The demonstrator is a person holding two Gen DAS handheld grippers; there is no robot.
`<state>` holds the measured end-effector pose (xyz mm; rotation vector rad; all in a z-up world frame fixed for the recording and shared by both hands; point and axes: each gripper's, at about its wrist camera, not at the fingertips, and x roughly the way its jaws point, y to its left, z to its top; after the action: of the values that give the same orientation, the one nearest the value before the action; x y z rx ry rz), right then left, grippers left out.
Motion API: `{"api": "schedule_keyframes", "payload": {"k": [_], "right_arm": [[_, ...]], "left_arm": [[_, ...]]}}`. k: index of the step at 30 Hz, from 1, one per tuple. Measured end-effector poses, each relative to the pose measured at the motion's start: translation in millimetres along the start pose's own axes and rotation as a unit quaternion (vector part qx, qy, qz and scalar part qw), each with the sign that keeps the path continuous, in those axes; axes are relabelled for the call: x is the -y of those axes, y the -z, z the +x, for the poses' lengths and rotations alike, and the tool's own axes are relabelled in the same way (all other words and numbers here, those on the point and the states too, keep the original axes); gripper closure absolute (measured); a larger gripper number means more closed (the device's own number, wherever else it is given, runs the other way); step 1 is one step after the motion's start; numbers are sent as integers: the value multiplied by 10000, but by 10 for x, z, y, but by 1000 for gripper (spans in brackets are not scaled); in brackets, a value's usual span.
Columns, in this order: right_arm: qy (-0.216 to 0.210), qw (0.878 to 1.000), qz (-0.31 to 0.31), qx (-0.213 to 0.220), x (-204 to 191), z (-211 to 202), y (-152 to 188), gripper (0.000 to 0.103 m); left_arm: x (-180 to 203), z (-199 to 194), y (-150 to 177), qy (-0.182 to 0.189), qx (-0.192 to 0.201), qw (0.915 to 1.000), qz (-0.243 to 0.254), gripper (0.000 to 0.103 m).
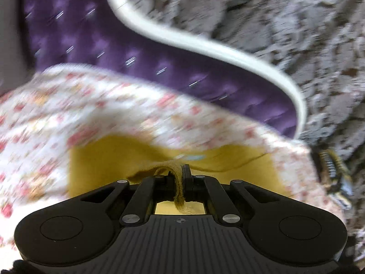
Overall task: Fold small clothes
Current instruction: 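Grasp the sweater hem with the left gripper and lift it toward the collar, then lay the held hem over the collar and open the left gripper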
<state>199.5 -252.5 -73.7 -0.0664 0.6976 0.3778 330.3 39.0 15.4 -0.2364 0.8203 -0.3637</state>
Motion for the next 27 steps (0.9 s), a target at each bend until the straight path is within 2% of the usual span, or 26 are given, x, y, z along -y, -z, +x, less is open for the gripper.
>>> {"api": "schedule_keyframes", "payload": {"k": [3, 5, 7, 11, 15, 21, 23, 27], "right_arm": [[12, 10000, 1, 6, -3, -8, -1, 1], [155, 9999, 18, 31, -13, -25, -31, 1], [172, 9997, -6, 170, -40, -43, -65, 1], [-200, 9990, 110, 396, -123, -31, -188, 1], [-325, 9973, 118, 643, -188, -5, -419, 1], [-531, 9937, 668, 723, -39, 277, -646, 1], [-456, 9928, 865, 691, 71, 357, -646, 1], [140, 9887, 1400, 511, 495, 401, -518, 1]], "left_arm": [[-173, 91, 88, -26, -162, 9994, -303, 99], [-160, 62, 68, 193, -129, 9987, -454, 99], [-16, -32, -41, 377, 24, 9988, -308, 99], [432, -227, -400, 945, 369, 9948, -71, 99], [922, -420, -820, 1553, 688, 9853, 161, 99], [1558, -574, -1167, 1829, 929, 9774, 509, 99], [1646, -609, -1185, 1923, 949, 9752, 544, 99], [1670, -637, -1160, 1932, 968, 9742, 653, 99]]}}
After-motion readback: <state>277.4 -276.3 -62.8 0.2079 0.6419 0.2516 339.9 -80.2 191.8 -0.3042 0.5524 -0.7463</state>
